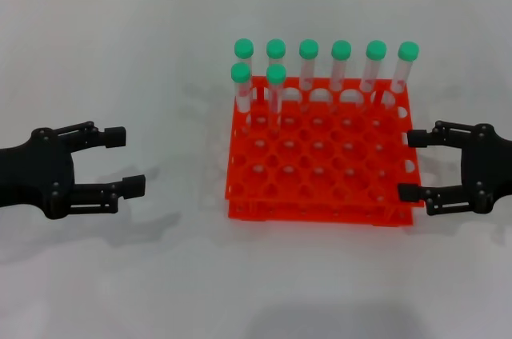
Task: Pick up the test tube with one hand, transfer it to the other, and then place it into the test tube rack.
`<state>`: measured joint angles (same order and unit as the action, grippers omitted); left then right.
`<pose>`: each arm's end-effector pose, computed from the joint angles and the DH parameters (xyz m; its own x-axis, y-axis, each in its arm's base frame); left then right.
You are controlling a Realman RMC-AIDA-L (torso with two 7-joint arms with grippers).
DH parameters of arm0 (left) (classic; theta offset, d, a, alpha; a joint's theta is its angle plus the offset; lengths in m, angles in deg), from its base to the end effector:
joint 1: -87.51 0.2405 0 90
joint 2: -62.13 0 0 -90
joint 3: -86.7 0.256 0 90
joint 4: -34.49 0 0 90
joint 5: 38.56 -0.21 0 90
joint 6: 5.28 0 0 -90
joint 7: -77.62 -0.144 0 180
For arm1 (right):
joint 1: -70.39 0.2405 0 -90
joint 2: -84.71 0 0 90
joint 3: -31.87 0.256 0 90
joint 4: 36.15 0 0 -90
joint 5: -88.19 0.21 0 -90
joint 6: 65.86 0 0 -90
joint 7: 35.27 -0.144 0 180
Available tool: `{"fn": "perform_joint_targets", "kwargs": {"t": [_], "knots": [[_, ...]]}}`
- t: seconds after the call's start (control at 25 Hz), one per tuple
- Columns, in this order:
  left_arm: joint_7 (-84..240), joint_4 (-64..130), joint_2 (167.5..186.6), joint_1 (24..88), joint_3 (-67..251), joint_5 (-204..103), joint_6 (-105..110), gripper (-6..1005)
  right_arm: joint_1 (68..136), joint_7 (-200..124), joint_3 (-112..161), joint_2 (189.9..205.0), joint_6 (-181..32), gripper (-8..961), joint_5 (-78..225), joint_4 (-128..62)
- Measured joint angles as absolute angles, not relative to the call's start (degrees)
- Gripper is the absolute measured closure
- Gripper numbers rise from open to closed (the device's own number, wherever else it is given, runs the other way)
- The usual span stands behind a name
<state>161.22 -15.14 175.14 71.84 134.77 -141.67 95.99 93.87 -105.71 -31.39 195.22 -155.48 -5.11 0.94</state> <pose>-0.2955 0.2694 0.0631 0.7860 0.3437 0.5139 0.4568 -0.8830 -0.1080 0.2763 0.3080 0.0207 0.8589 -0.1886 -0.4762 -0.2899 -0.9455 -0.1484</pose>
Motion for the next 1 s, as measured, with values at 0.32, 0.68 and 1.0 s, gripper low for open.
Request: {"fn": "perform_joint_targets", "kwargs": {"t": [0.32, 0.68, 1.0], "knots": [[161.9, -15.0, 174.5, 70.6, 134.8, -143.1, 96.6, 115, 94.1, -107.0, -31.4, 194.92, -155.9, 70, -6.8, 1.0], [162.4, -15.2, 174.39, 69.8, 133.6, -145.3, 96.1, 115, 94.3, -107.9, -31.3, 194.91, -155.5, 70, -7.6, 1.1], [162.4, -15.2, 174.36, 69.4, 133.4, -145.8, 95.6, 115, 94.3, -108.1, -31.3, 195.19, -154.3, 70, -8.1, 1.2]]}}
